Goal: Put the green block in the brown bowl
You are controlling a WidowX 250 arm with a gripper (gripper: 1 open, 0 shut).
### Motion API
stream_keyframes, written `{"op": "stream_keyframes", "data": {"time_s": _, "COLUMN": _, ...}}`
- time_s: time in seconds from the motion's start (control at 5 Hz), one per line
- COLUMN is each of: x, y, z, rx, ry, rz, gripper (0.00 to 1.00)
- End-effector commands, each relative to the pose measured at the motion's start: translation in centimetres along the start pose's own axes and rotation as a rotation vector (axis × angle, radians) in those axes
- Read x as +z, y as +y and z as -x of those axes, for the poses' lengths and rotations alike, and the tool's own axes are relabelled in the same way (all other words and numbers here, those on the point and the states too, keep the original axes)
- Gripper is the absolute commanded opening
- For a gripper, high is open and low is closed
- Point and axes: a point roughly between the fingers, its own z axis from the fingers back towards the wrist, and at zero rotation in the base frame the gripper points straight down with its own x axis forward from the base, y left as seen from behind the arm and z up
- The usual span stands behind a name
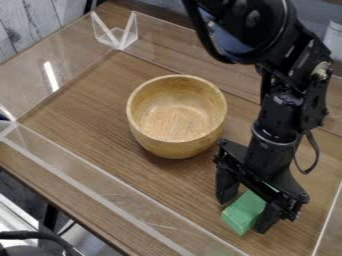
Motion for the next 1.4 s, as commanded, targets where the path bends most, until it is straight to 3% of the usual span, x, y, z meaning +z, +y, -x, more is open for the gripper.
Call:
{"op": "stream_keyframes", "data": {"time_s": 0.0, "x": 1.23, "y": -0.32, "z": -0.44, "rx": -0.009, "ry": -0.052, "rz": 0.009, "gripper": 1.00}}
{"op": "stream_keyframes", "data": {"time_s": 1.2, "x": 1.69, "y": -0.66, "z": -0.47, "rx": -0.019, "ry": -0.068, "rz": 0.010, "gripper": 1.00}}
